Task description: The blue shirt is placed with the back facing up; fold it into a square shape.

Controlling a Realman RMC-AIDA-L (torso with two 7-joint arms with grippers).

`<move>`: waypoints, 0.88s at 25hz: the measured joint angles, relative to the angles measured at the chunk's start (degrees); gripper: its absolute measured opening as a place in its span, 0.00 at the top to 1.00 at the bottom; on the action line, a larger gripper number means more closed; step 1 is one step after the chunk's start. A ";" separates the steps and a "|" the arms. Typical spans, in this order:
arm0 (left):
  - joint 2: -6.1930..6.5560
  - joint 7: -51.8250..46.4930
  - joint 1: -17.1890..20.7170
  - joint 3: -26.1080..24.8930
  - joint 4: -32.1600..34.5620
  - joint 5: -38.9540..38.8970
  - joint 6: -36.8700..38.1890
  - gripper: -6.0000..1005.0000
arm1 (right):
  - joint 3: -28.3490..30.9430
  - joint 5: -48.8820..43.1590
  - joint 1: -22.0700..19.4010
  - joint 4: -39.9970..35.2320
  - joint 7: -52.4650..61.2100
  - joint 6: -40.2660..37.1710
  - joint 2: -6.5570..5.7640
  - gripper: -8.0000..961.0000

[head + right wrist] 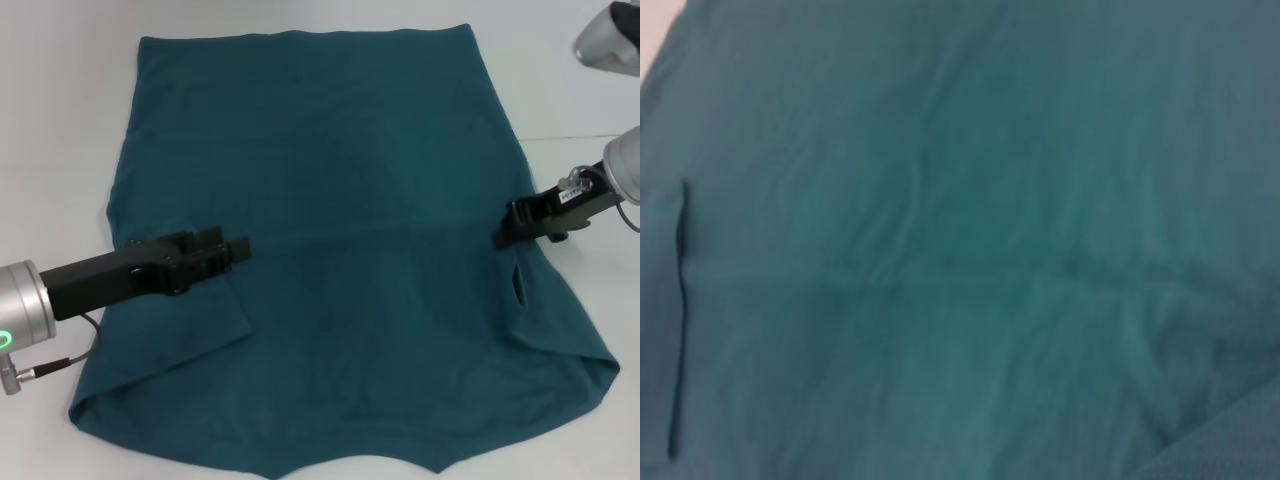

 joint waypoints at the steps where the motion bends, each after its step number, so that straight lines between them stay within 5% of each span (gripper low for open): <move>1: 0.00 0.00 -0.01 0.00 0.00 0.00 -0.05 0.42 | -0.76 -0.22 0.08 -0.09 -0.23 0.03 0.07 0.98; 9: 0.04 0.00 -0.18 0.00 0.00 0.00 -0.85 0.42 | -1.97 -4.41 0.96 -0.21 -2.40 1.06 1.42 0.98; 19: 0.04 0.00 -0.51 0.00 0.00 0.00 -0.91 0.42 | -3.27 -7.14 1.36 -0.99 -3.07 0.95 1.63 0.98; 22: 0.04 0.00 -0.58 0.00 0.00 0.00 -0.89 0.42 | -3.41 -7.87 1.36 -1.34 -3.05 1.47 1.87 0.87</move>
